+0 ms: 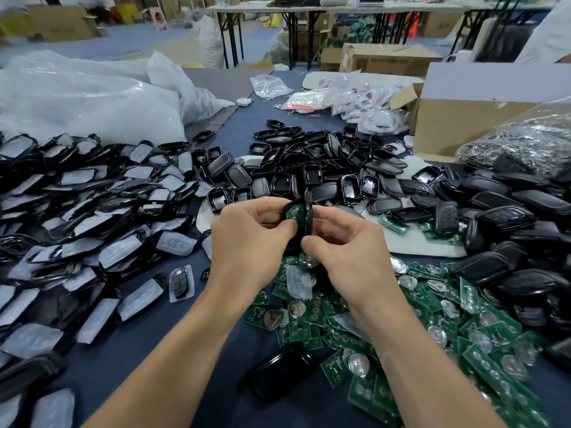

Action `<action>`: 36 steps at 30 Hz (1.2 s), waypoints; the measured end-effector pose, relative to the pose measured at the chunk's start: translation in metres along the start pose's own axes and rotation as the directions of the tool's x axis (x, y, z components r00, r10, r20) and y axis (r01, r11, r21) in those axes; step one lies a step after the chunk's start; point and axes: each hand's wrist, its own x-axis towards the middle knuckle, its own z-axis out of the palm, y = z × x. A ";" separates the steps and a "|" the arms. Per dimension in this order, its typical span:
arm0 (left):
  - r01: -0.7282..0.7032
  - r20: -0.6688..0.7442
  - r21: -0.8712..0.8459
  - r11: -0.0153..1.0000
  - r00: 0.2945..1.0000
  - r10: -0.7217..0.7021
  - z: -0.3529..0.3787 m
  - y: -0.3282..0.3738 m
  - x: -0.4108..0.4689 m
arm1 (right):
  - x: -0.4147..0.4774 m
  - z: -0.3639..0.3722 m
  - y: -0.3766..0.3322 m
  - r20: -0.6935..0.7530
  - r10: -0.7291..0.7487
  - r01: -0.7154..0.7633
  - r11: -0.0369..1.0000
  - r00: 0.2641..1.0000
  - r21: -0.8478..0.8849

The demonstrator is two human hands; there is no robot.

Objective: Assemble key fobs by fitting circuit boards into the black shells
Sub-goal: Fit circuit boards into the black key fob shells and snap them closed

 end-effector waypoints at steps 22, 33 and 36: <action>0.075 0.340 -0.145 0.987 0.940 -0.022 -0.015 -0.015 0.012 | 0.004 -0.011 0.005 0.065 -0.074 0.088 0.967 0.995 -0.240; 0.065 0.287 -0.106 0.992 0.957 -0.032 -0.015 -0.008 0.007 | 0.004 -0.013 0.004 0.034 -0.110 0.115 0.941 0.993 -0.319; 0.069 0.287 -0.102 0.992 0.957 -0.037 -0.015 -0.008 0.007 | 0.003 -0.013 0.004 0.047 -0.102 0.112 0.938 0.994 -0.327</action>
